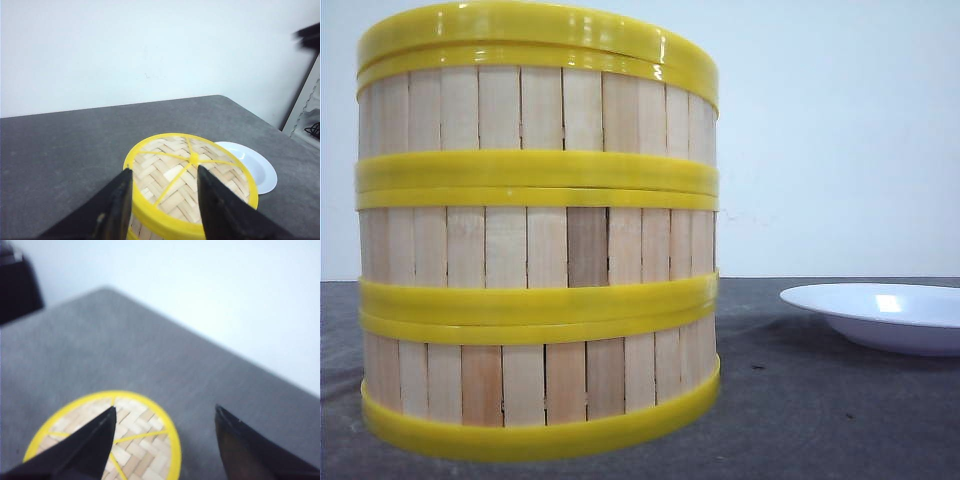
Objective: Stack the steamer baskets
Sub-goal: 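Open the right gripper to release the lid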
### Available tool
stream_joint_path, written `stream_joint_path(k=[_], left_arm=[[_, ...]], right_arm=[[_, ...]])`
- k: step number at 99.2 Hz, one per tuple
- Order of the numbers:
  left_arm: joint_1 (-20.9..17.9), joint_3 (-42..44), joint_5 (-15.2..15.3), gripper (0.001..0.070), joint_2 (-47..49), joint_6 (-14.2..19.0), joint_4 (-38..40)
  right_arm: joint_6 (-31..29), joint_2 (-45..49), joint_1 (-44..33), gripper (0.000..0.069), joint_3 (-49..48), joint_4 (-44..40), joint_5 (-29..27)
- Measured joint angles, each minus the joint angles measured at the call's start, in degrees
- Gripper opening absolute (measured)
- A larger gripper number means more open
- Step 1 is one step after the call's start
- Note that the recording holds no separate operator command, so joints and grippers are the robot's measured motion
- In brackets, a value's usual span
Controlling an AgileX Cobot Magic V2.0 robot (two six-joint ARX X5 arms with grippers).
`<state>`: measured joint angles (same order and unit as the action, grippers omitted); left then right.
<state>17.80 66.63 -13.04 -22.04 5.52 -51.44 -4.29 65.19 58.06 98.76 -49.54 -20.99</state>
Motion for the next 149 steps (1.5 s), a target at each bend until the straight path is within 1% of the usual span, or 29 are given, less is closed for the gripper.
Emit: stream_joint_path(k=[9,25,34,45,59,74,86,107,111,114,117,119,120,121,122,127,135,149], left_arm=[[0.00,0.00,1.18,0.0235,0.00,-0.48,-0.57],[0.00,-1.64,1.29,0.0235,0.09,-1.49,-0.26],[0.00,-4.74,1.27,0.0235,0.79,-1.53,0.35],[0.00,-9.92,0.98,0.0235,2.95,-1.46,1.55],[0.00,-15.72,0.68,0.0235,6.54,-0.90,2.95],[0.00,-17.00,0.68,0.0235,7.76,-0.31,2.56],[0.00,-17.00,0.68,0.0235,7.76,-0.11,2.60],[0.00,-17.00,0.68,0.0232,7.76,-0.09,2.82],[0.00,-17.00,0.68,0.0222,7.76,-0.09,2.84],[0.00,-17.00,0.70,0.0199,7.76,-0.11,2.82],[0.00,-17.00,0.70,0.0158,7.76,-0.11,2.84],[0.00,-17.00,0.70,0.0123,7.76,-0.11,2.82],[0.00,-17.00,0.70,0.0099,7.76,-0.09,2.82],[0.00,-17.00,0.70,0.0086,7.76,-0.09,2.84],[0.00,-17.00,0.70,0.0075,7.76,-0.09,2.82],[0.00,-17.00,0.70,0.0038,7.76,-0.09,2.84],[0.00,-17.00,0.72,0.0019,7.76,-0.09,2.84],[0.00,-17.00,0.72,0.0015,7.76,-0.09,2.84]], right_arm=[[-0.17,-3.98,2.23,0.0383,0.15,-3.19,-4.33],[-1.66,-8.87,5.66,0.0383,-1.07,-9.57,-11.76],[-3.39,-11.47,7.26,0.0383,-4.55,-10.62,-14.23],[-6.21,-15.21,9.14,0.0383,-10.95,-10.43,-16.39],[-10.80,-20.63,10.60,0.0383,-20.87,-9.92,-17.86],[-15.12,-24.39,10.84,0.0383,-28.28,-9.92,-18.08],[-17.05,-24.41,10.84,0.0383,-29.49,-9.73,-18.08],[-17.64,-24.48,10.84,0.0379,-29.49,-6.78,-18.23],[-17.64,-24.52,10.84,0.0355,-29.49,-6.40,-18.25],[-17.62,-24.57,10.84,0.0314,-29.49,-6.23,-18.23],[-17.59,-24.55,10.84,0.0255,-29.49,-6.12,-18.23],[-17.57,-24.55,10.84,0.0207,-29.49,-6.03,-18.23],[-17.53,-24.55,10.84,0.0171,-29.49,-5.97,-18.23],[-17.49,-24.55,10.84,0.0159,-29.49,-5.95,-18.23],[-17.33,-24.55,10.84,0.0127,-29.49,-5.92,-18.23],[-17.05,-24.55,10.84,0.0061,-29.49,-5.95,-18.23],[-16.74,-24.55,10.84,0.0020,-29.49,-5.92,-18.23],[-16.63,-24.55,10.84,0.0005,-29.49,-5.92,-18.23]])
